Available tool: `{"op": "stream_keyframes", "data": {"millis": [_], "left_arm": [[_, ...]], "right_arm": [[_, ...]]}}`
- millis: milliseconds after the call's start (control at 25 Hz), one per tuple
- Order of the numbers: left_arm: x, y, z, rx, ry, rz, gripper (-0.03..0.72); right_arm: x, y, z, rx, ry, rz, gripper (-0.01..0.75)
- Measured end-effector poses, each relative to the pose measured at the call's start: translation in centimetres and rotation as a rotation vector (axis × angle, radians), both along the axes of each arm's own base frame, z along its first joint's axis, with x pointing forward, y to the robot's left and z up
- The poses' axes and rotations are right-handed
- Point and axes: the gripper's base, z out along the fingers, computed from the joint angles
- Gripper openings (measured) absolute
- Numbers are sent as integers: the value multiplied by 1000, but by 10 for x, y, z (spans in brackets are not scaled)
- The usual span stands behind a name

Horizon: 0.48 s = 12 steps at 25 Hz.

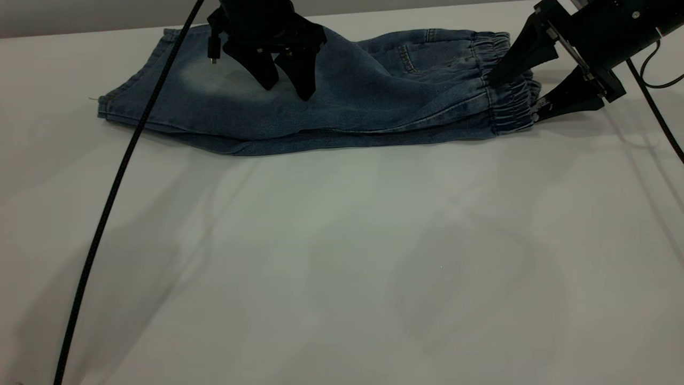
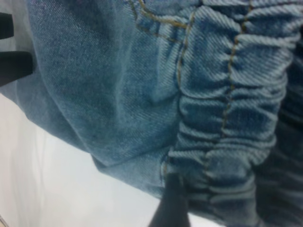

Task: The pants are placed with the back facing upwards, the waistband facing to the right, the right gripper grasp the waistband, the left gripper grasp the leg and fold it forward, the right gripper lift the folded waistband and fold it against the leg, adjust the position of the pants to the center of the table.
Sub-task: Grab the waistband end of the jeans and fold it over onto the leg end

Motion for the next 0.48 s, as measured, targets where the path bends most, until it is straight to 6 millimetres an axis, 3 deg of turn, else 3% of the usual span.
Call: {"op": "stream_keyframes", "data": {"millis": [160,360,480], "left_arm": [[0,0,0,0,0,0,507],[0,0,0,0,0,0,507],[0,0,0,0,0,0,507]], "right_arm": [[-1,-1,-1,-12,7,3,414],[-3,-2,-2,-36,8,36,82],[-3,-2,-2,-36,9,38,39]]}}
